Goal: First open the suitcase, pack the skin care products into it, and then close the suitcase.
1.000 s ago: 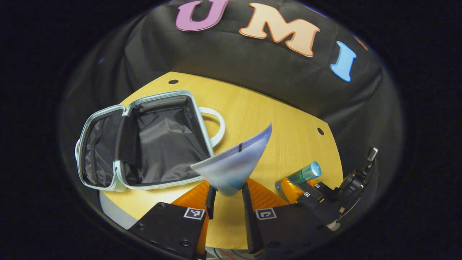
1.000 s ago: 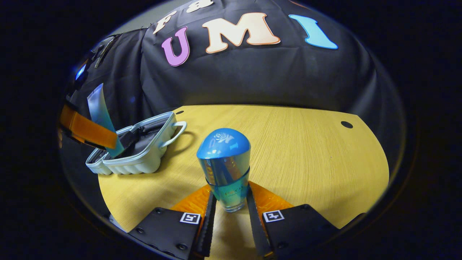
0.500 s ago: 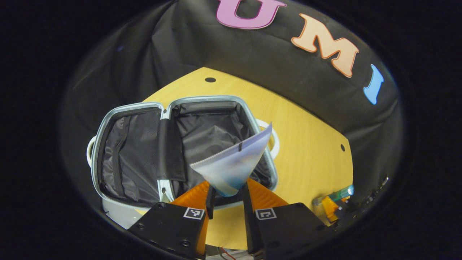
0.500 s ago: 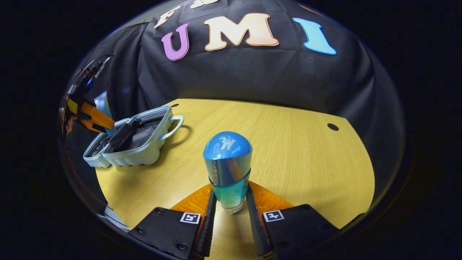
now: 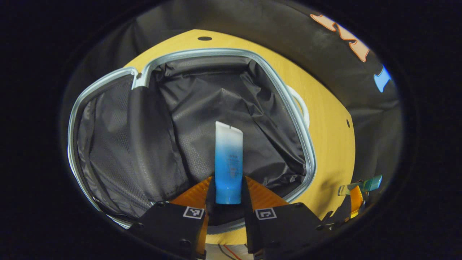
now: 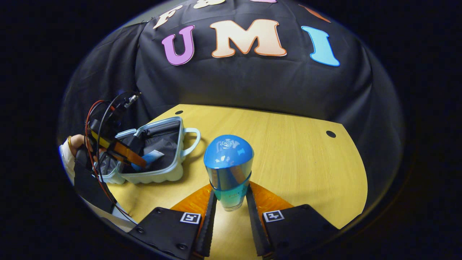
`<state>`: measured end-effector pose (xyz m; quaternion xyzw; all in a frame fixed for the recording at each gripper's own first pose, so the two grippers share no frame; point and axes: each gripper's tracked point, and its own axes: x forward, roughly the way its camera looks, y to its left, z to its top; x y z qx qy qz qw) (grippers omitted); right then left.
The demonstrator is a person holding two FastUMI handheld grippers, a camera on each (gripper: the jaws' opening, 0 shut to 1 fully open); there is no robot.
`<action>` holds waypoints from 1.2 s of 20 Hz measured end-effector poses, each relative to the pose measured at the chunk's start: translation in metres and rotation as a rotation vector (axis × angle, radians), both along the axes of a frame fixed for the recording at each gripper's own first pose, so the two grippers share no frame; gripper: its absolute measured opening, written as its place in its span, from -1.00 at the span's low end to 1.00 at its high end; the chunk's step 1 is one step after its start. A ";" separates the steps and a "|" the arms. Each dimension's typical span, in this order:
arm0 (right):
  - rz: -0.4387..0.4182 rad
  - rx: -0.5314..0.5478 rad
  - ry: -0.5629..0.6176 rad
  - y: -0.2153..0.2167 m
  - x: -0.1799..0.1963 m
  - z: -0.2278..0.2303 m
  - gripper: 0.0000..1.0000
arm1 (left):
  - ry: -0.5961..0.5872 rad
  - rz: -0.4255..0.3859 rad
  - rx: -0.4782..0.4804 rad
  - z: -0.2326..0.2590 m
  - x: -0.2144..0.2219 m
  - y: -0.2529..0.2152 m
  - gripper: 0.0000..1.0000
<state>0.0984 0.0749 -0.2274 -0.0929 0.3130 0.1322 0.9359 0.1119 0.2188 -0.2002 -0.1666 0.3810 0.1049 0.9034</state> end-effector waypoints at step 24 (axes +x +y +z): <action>0.294 -0.110 0.446 0.215 0.018 -0.106 -0.10 | -0.301 0.162 -0.018 0.105 -0.147 0.113 0.89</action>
